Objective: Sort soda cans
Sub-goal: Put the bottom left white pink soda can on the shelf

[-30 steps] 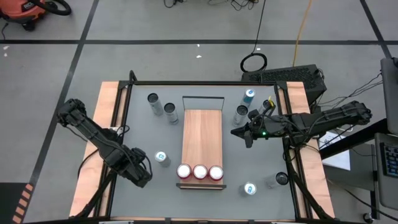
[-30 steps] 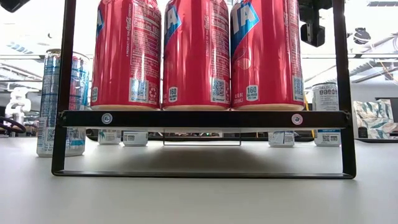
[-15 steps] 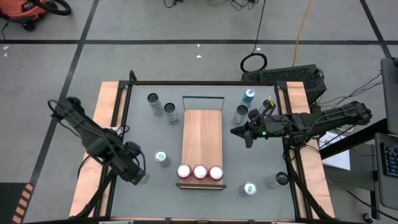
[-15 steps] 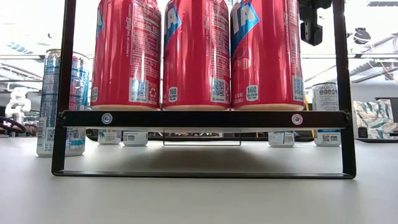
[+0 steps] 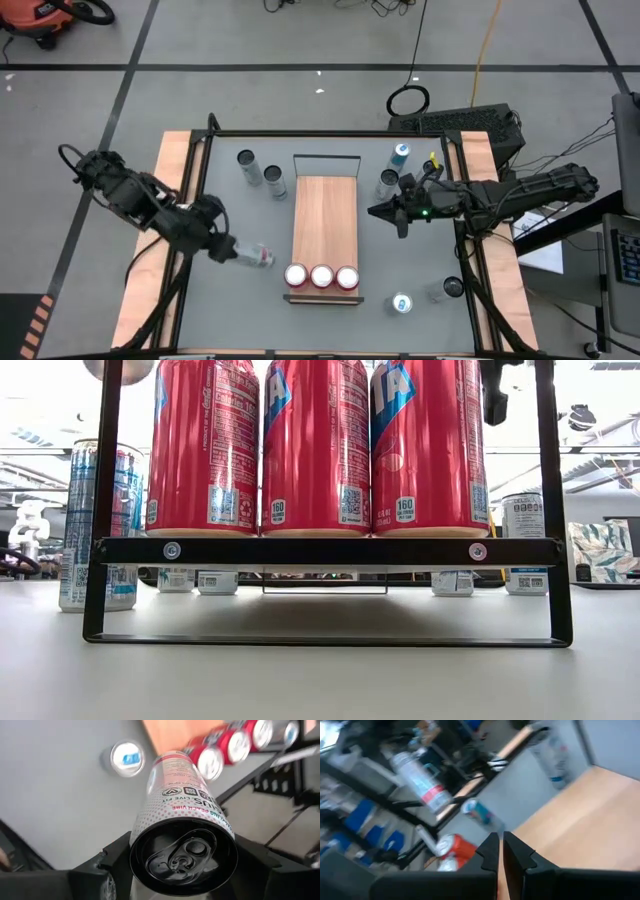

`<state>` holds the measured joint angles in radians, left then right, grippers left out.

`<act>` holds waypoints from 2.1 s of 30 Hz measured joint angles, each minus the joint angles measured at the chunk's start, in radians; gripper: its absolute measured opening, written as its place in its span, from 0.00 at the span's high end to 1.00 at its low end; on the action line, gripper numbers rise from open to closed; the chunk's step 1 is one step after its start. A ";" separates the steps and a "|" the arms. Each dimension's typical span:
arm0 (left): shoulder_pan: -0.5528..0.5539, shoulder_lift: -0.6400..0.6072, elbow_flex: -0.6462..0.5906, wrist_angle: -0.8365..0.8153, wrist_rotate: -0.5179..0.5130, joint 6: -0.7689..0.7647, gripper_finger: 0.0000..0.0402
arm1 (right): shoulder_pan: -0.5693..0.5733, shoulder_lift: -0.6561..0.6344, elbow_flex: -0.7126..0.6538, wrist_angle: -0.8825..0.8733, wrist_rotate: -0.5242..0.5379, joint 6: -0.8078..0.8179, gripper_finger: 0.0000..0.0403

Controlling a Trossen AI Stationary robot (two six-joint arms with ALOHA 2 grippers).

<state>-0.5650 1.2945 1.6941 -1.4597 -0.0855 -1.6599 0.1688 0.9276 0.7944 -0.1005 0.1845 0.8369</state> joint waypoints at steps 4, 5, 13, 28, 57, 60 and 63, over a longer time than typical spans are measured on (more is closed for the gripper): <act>0.066 0.000 0.009 0.110 -0.023 0.039 0.40 | 0.001 0.000 0.017 0.036 -0.060 -0.077 1.00; 0.081 0.000 0.009 0.145 -0.037 0.058 0.40 | 0.000 0.001 0.028 0.037 -0.075 -0.101 1.00; 0.154 0.017 0.009 0.392 -0.130 0.398 0.40 | 0.000 0.001 0.150 -0.020 -0.142 -0.302 1.00; 0.265 0.081 0.009 0.608 -0.135 0.933 0.40 | 0.000 0.019 0.277 -0.151 -0.138 -0.441 0.83; 0.480 0.123 0.008 0.660 -0.105 0.623 0.35 | -0.017 0.319 0.651 -0.299 0.129 -0.749 0.18; 0.496 0.123 0.008 0.658 -0.095 0.552 0.35 | -0.035 0.403 0.773 -0.446 0.129 -0.808 0.18; 0.515 0.123 0.008 0.658 -0.076 0.513 0.35 | -0.051 0.478 0.873 -0.555 0.128 -0.829 0.18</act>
<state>-0.0498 1.4178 1.7020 -0.8017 -0.1612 -1.1467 0.1177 1.4057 1.6670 -0.6558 0.3122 0.0082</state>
